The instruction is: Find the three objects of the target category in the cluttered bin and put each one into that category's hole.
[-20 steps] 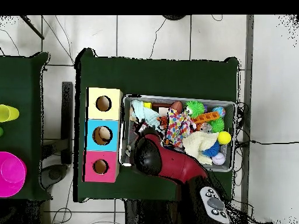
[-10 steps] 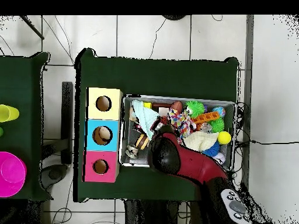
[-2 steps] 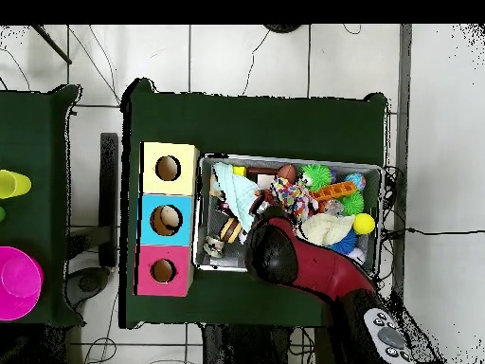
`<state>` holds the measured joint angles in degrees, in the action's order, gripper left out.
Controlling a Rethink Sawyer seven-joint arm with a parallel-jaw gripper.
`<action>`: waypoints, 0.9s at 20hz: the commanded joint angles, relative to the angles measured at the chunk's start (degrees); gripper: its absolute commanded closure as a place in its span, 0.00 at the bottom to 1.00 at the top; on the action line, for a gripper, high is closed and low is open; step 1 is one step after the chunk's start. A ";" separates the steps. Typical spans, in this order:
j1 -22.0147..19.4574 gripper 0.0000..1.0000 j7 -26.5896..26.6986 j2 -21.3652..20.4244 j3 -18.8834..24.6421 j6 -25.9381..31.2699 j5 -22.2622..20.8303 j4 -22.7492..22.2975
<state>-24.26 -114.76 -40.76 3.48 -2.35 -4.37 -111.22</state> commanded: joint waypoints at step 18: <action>2.38 0.00 -10.54 5.32 3.03 -10.02 0.34 1.60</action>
<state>-22.12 -114.76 -38.18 3.51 -7.00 -4.41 -111.22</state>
